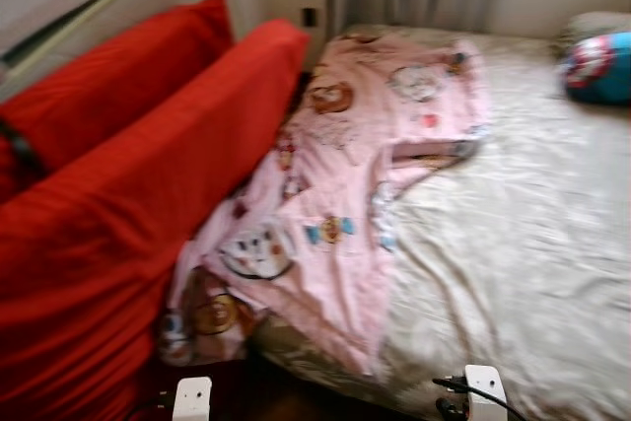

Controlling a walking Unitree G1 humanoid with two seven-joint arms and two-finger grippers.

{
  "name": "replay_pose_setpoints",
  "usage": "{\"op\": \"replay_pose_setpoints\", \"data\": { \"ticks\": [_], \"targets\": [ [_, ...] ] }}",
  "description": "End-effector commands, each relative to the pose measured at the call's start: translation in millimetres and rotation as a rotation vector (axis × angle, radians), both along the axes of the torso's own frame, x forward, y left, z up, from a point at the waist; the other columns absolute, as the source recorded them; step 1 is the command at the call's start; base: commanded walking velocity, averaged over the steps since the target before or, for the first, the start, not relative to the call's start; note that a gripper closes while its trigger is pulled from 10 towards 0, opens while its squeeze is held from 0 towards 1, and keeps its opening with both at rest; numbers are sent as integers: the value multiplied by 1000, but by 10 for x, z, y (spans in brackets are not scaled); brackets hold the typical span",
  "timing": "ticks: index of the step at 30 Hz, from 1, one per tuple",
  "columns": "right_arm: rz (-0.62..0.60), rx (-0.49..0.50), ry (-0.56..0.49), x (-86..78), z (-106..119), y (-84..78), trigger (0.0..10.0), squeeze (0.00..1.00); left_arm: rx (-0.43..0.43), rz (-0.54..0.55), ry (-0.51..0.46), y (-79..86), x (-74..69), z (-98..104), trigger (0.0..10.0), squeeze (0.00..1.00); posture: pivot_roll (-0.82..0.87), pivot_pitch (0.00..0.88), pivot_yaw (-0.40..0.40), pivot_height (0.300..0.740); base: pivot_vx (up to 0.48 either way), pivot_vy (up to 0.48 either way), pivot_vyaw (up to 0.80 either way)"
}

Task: Clean up the room

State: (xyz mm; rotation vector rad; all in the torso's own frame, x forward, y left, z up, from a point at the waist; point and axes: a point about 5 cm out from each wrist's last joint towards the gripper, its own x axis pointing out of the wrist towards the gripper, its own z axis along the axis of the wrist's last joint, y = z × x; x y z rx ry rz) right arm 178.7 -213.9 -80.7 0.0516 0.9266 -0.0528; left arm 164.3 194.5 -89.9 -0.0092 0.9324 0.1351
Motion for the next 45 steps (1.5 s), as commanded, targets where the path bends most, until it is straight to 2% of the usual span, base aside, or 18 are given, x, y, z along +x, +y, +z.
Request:
{"op": "replay_pose_setpoints", "data": {
  "ticks": [1, 12, 22, 33, 34, 35, 36, 37, 38, 39, 40, 42, 45],
  "targets": [
    [-6, 8, 16, -47, -26, 15, 10000, 0, 5, -2, 19, 23, -45, -18, 10000, 0, -33, 129, 34, 740, 0, 0, 800],
    [-11, 12, 14, -63, -31, 11, 10000, 0, 2, -1, 17, 23, -46, -18, 10000, 0, -34, 129, 34, 740, 0, 0, 800],
    [-26, 9, 4, -40, -22, 15, 10000, 0, -12, 5, 1, 8, -37, -13, 10000, 0, -35, 128, 27, 740, 0, 0, 0],
    [-46, 16, -73, 128, 67, 20, 10000, 0, -37, 11, -40, -29, -11, 4, 10000, 0, -37, 125, 9, 740, 0, 0, 0],
    [-43, 24, -119, 215, 120, 19, 10000, 0, -45, 20, -67, -40, 19, 21, 10000, 0, -40, 128, 4, 740, 0, 0, 0],
    [-39, 30, -146, 265, 145, 54, 10000, 0, -47, 20, -119, -48, 125, 78, 10000, 0, -40, 128, 2, 740, 0, 0, 0],
    [-30, 38, -167, 304, 154, 159, 10000, 0, -48, 18, -167, -53, 219, 132, 10000, 0, -41, 127, 1, 740, 0, 0, 0],
    [-30, 38, -167, 304, 154, 159, 10000, 0, -48, 18, -167, -53, 219, 132, 10000, 0, -41, 127, 1, 740, 0, 0, 0],
    [-13, 46, -206, 368, 179, 313, 10000, 0, -47, 17, -234, -56, 341, 212, 10000, 0, -47, 130, -6, 740, 0, 0, 0],
    [-5, 58, -270, 469, 249, 381, 10000, 0, -37, 13, -305, -39, 431, 289, 10000, 0, -50, 133, -11, 740, 0, 0, 0],
    [-5, 58, -270, 469, 249, 381, 10000, 0, -37, 13, -305, -39, 431, 289, 10000, 0, -50, 133, -11, 740, 0, 0, 0],
    [1, 84, -367, 625, 379, 395, 10000, 0, -30, 17, -441, -28, 584, 442, 10000, 0, -44, 137, -16, 740, 0, 0, 0],
    [33, 90, -455, 776, 519, 397, 10000, 0, -35, 27, -563, -35, 723, 607, 10000, 0, -35, 141, -19, 740, 0, 0, 0]
  ]
}}
